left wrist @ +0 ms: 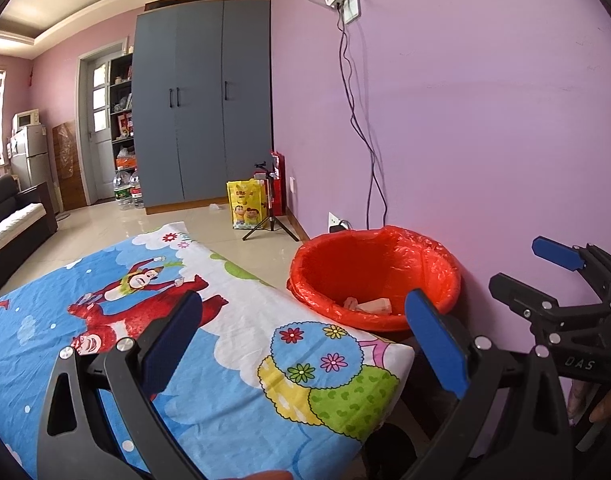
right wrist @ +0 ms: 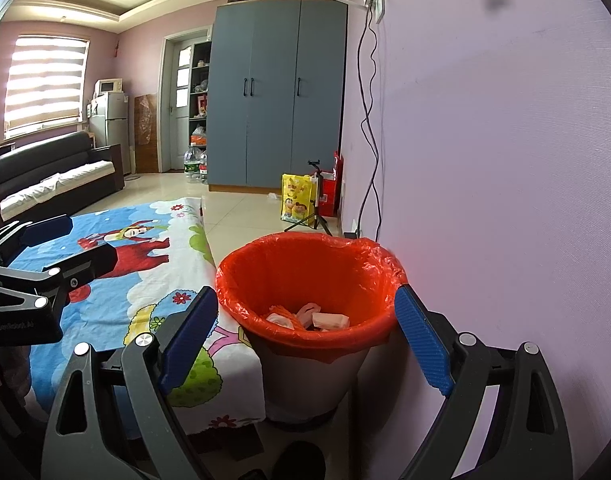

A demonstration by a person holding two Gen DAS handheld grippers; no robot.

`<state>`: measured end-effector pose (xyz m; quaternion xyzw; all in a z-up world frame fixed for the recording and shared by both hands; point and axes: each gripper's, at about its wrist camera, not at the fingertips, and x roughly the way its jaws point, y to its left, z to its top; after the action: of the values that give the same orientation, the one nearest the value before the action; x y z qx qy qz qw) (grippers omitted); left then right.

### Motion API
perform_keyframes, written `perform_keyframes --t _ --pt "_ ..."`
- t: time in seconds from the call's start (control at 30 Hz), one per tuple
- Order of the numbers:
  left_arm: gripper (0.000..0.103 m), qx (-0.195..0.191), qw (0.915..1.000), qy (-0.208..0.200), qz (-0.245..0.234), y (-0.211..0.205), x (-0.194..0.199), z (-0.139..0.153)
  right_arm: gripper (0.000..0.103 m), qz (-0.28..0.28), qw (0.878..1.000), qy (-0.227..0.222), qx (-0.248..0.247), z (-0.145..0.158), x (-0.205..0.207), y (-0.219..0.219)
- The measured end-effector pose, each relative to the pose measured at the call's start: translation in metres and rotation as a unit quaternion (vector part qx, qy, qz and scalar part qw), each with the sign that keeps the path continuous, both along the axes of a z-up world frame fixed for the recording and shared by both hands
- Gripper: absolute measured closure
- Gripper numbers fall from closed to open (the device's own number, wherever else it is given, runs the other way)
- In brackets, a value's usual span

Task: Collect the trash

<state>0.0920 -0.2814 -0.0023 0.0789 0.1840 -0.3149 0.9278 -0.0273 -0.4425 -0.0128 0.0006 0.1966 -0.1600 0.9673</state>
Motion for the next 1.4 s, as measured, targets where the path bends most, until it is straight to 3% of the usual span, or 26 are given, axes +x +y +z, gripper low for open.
perform_keyframes --t 1.4 --pt "0.005 -0.004 0.9992 0.011 -0.038 -0.0097 -0.0053 -0.0005 0.019 -0.012 1.0 -0.009 0.008 -0.0004 -0.0052 -0.0026"
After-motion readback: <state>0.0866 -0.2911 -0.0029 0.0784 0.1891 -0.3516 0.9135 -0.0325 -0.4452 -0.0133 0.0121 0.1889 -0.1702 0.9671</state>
